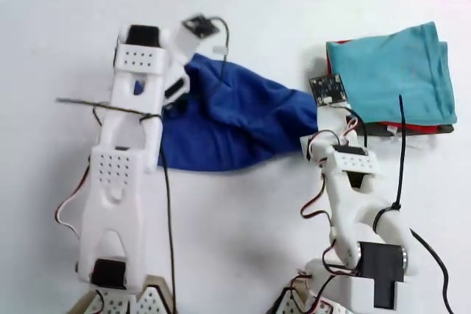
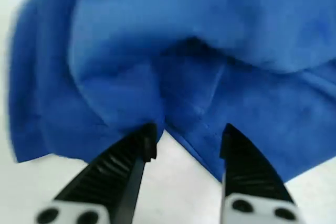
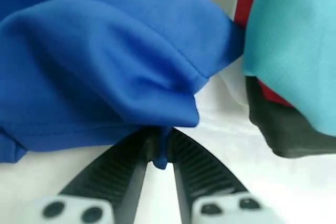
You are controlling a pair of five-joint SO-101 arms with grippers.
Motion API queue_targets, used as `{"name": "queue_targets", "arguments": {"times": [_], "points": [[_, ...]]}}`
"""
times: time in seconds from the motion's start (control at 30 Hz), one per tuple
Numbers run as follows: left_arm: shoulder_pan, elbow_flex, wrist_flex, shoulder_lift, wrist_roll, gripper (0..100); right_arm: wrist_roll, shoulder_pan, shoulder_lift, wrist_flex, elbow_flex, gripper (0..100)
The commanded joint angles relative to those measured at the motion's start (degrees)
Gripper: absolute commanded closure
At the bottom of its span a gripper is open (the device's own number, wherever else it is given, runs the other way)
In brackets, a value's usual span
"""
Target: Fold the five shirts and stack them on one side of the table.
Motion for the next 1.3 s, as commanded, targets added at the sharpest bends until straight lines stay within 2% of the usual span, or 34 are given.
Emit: {"name": "queue_targets", "arguments": {"times": [0.0,0.2,0.47,0.77,1.03,1.27], "points": [[0.53,0.92,-0.79,-3.96,-1.23,80,-0.26,0.40,0.04,-0.84,-1.49,97.8],[0.62,0.40,-1.58,0.44,-1.23,80,-0.26,0.40,0.04,-0.84,-1.49,97.8],[1.93,-5.49,0.97,-6.59,-1.23,80,-0.26,0.40,0.04,-0.84,-1.58,97.8],[7.65,6.55,0.00,-11.25,-1.76,80,-0.26,0.40,0.04,-0.84,-1.58,97.8],[2.55,7.34,-2.02,-6.68,-2.46,80,-0.26,0.40,0.04,-0.84,-1.58,97.8],[-0.44,7.34,-8.70,-1.76,-3.25,80,-0.26,0.40,0.04,-0.84,-1.58,97.8]]}}
